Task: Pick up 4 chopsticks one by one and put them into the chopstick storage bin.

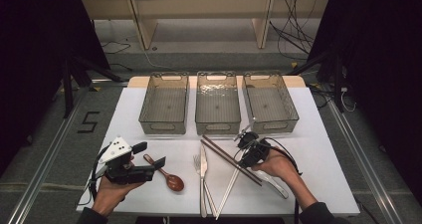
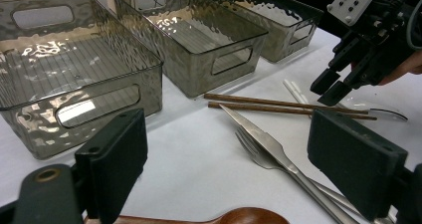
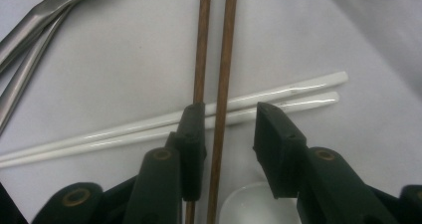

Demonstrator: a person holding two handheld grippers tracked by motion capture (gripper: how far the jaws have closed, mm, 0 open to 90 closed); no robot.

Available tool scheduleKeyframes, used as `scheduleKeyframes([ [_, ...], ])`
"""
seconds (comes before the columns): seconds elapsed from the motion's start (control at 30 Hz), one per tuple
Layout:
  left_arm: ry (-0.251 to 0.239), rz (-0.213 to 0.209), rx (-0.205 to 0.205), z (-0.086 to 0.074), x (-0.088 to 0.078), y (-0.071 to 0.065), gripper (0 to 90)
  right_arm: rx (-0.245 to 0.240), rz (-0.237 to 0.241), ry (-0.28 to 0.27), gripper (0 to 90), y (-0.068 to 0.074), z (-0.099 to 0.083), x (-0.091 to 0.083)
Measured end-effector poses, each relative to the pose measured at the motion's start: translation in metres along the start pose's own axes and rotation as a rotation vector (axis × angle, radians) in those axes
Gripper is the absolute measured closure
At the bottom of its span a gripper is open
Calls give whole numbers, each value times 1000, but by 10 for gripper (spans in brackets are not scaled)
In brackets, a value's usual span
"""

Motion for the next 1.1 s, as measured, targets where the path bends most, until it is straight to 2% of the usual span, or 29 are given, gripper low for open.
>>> scheduleKeyframes([
  [0.2,2,2,-1,0,0,0,154,-6,1,39,725,1,1,7],
  [0.67,-3,1,0,0,0,0,154,-21,-12,89,798,5,1,15],
  [1.1,-4,1,2,1,-1,0,154,-12,-30,86,858,7,3,18],
])
Point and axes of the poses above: each handheld gripper's, and its own axes: x roughly forward along the jaws, z roughly out of its top, y roughly to its left, the point moved 4 cm from there along x, roughly forward along the jaws, and after that the axes turned 2 degrees about -y, right-handed, at the moved point
